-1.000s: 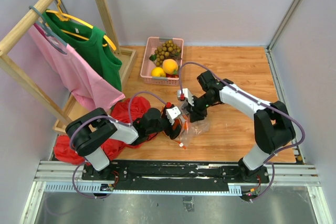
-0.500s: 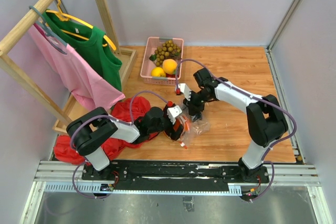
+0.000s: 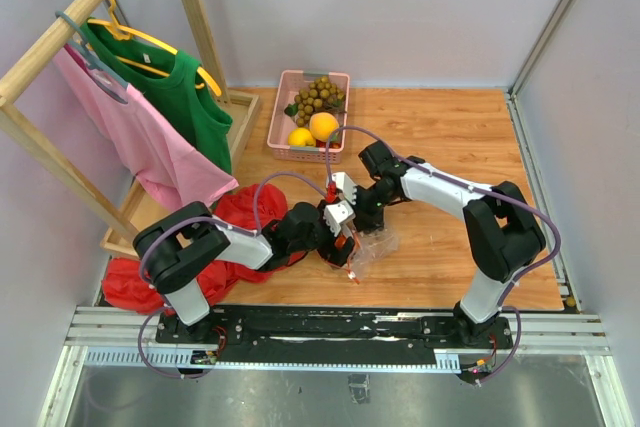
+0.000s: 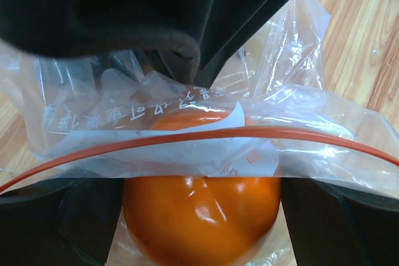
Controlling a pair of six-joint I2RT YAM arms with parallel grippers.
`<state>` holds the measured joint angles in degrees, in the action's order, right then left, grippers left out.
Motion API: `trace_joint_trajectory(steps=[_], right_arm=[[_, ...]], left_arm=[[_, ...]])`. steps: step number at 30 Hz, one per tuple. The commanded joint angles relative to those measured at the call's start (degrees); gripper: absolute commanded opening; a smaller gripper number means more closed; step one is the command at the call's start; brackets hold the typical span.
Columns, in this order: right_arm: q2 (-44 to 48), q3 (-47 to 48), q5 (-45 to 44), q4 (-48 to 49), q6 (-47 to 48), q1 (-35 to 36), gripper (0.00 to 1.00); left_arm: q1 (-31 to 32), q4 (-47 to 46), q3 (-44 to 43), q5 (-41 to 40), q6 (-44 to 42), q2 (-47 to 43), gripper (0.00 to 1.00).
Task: Open the zip-top bag and remove the fake food
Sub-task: Pick up the fake fruit from the zipper food storage bag.
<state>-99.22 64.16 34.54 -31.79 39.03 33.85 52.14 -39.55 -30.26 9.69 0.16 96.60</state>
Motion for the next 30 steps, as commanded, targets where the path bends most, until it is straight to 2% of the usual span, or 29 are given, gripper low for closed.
trace_joint_trajectory(steps=[1,4,7,9,12,13,22,30], right_arm=[[0.0,0.1,4.2,-3.1,2.0,2.1,0.12],[-0.6,1.5,4.3,-3.5,1.4,2.0,0.11],[-0.4,2.0,3.7,-3.8,1.2,1.7,0.11],[0.1,1.9,3.2,-3.8,1.3,0.6,0.12],[1.3,1.1,3.0,-3.8,1.6,-1.1,0.13],[1.8,0.8,2.9,-3.7,1.7,-1.5,0.13],[5.3,-3.4,4.9,-2.1,3.5,-2.8,0.22],[13.1,-7.6,18.0,-3.1,10.3,-4.2,0.31]], left_arm=[[-0.1,0.9,-2.4,-1.0,1.5,1.3,0.99],[-0.1,1.1,-2.1,-0.4,1.6,1.4,0.98],[-0.1,1.8,-1.4,-0.7,2.3,0.6,0.91],[-0.1,2.9,-1.2,-0.5,2.9,-0.5,0.81],[-0.1,5.0,-1.0,-0.4,4.4,-3.1,0.59],[-0.1,5.3,-0.7,-0.7,5.2,-4.3,0.57],[-0.1,5.4,3.5,-4.3,13.5,-16.3,0.56],[-0.2,7.6,6.2,-3.7,22.3,-21.5,0.54]])
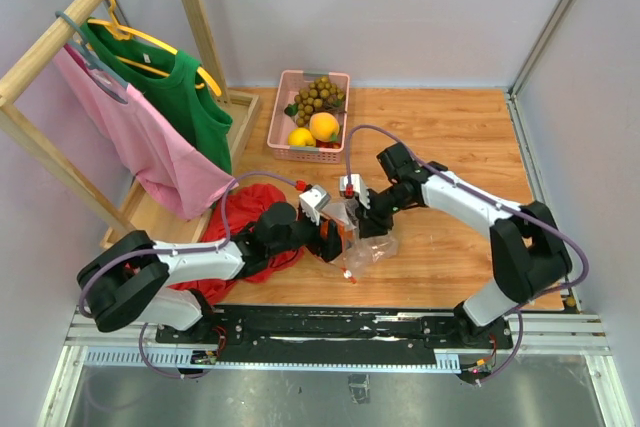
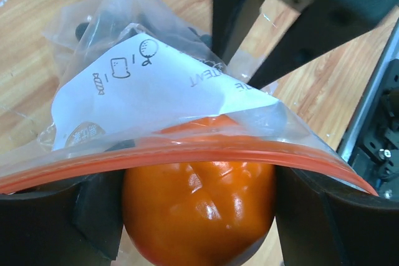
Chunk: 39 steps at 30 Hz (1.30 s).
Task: Open the zip-top bag and remove the fake food
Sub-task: Pick up the fake fruit from the zipper food storage bag.
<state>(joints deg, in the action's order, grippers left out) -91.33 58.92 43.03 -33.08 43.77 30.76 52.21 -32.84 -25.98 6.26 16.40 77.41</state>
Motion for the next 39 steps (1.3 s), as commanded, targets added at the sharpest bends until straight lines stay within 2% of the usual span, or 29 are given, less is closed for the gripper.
trace_joint_trajectory(steps=[1,6,13,20,30,39], right_arm=[[6.2,-3.0,11.1,-2.2,6.6,-1.3,0.32],[8.8,-5.1,13.8,-3.6,9.7,-3.0,0.40],[9.1,-5.4,13.5,-4.9,12.8,-4.3,0.45],[11.1,-7.0,19.2,-9.9,23.2,-4.2,0.57],[10.9,-5.9,19.2,-11.9,24.7,-6.4,0.57],[11.5,-6.2,19.9,-12.4,25.3,-8.4,0.57]], left_arm=[[-0.3,0.9,2.4,0.2,7.2,-3.0,0.53],[-0.7,3.8,3.3,0.7,13.4,-7.8,0.51],[-3.8,11.2,3.5,3.4,22.9,-14.6,0.49],[-6.6,15.7,3.8,9.9,30.7,-17.8,0.47],[-7.7,27.9,-1.0,17.5,31.4,-21.6,0.45],[-8.3,36.3,-3.9,20.7,32.3,-27.6,0.45]])
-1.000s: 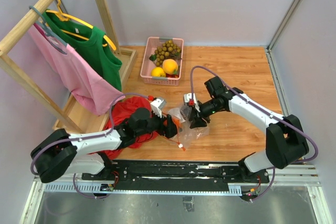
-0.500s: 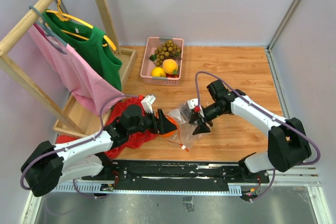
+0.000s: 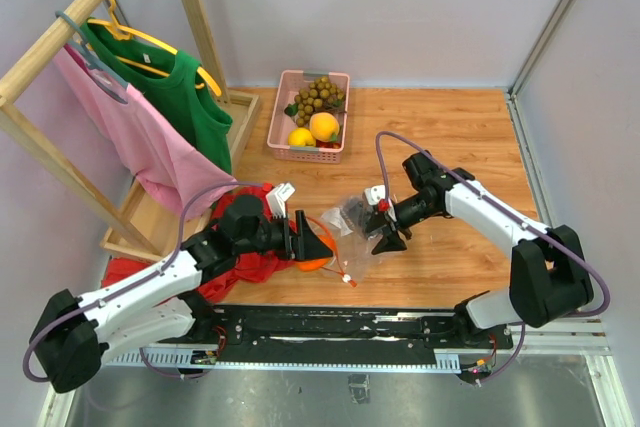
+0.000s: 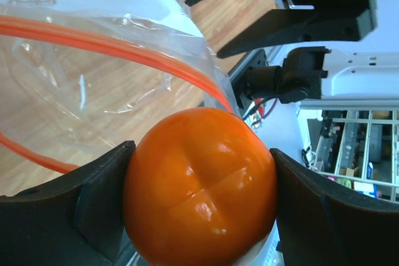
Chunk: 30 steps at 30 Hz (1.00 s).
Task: Open the zip-top bag and remove the fake food
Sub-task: Pick up the fake fruit from the zipper food storage bag.
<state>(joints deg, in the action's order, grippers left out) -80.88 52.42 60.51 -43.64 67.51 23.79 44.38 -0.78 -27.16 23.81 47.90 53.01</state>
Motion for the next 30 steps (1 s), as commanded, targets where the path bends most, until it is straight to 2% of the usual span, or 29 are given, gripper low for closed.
trace_joint_trajectory(steps=[1,7,11,22,30], right_arm=[[1.2,0.2,2.5,-1.8,1.5,-1.8,0.57],[1.7,0.4,3.2,-1.8,1.3,-2.9,0.57],[1.9,0.3,3.4,-1.8,1.3,-3.5,0.57],[3.1,-0.4,4.2,-1.5,1.3,-5.6,0.57],[3.9,-1.1,4.5,-0.8,1.1,-6.7,0.58]], left_arm=[[-0.4,5.0,-3.2,3.4,1.0,-3.9,0.45],[-0.8,10.2,-8.3,1.9,0.7,-6.9,0.45],[-1.6,11.1,-13.9,-1.4,-1.3,-5.4,0.44],[-4.9,10.6,-32.6,-8.7,-11.6,9.2,0.45],[-8.3,16.5,-47.3,-12.0,-21.1,23.5,0.45]])
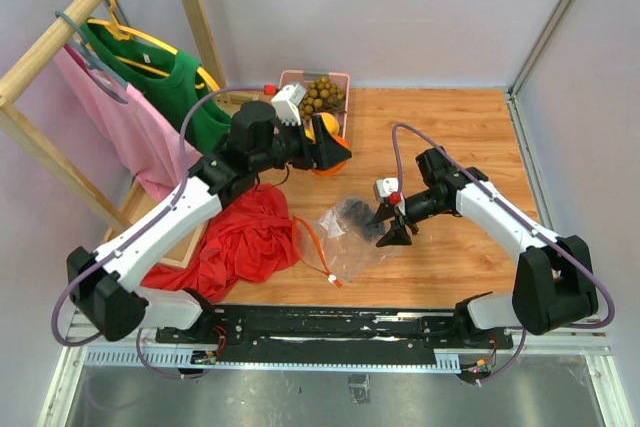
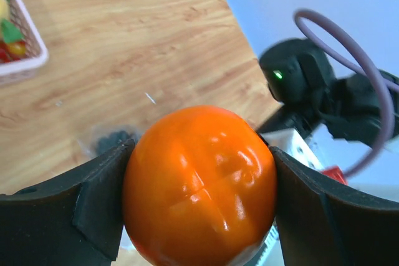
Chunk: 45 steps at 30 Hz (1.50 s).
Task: Open the zip-top bag and remove the fake food
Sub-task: Pick up the fake fruit from the zipper food storage bag, then place the fake fruit in the bin.
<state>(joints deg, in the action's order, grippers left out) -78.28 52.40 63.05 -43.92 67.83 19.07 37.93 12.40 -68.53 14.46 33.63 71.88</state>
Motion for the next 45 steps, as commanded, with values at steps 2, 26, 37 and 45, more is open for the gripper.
trace_joint_trajectory(steps=[2,26,37,45], right_arm=[[1.3,-1.1,2.2,-0.5,0.7,-2.2,0.58],[0.0,-1.0,2.0,-0.1,0.4,-3.2,0.58],[-0.1,-1.2,2.6,-0.1,0.3,-3.2,0.58],[-0.4,-1.1,3.0,-0.1,0.2,-3.2,0.59]], left_arm=[[-3.3,4.3,-8.1,-3.2,-8.6,7.4,0.45],[-15.9,7.9,-29.1,-15.5,-12.5,36.0,0.46],[-16.6,12.6,-39.6,-26.0,-12.9,47.6,0.53],[-17.6,18.4,-49.7,-26.9,-12.7,55.4,0.99]])
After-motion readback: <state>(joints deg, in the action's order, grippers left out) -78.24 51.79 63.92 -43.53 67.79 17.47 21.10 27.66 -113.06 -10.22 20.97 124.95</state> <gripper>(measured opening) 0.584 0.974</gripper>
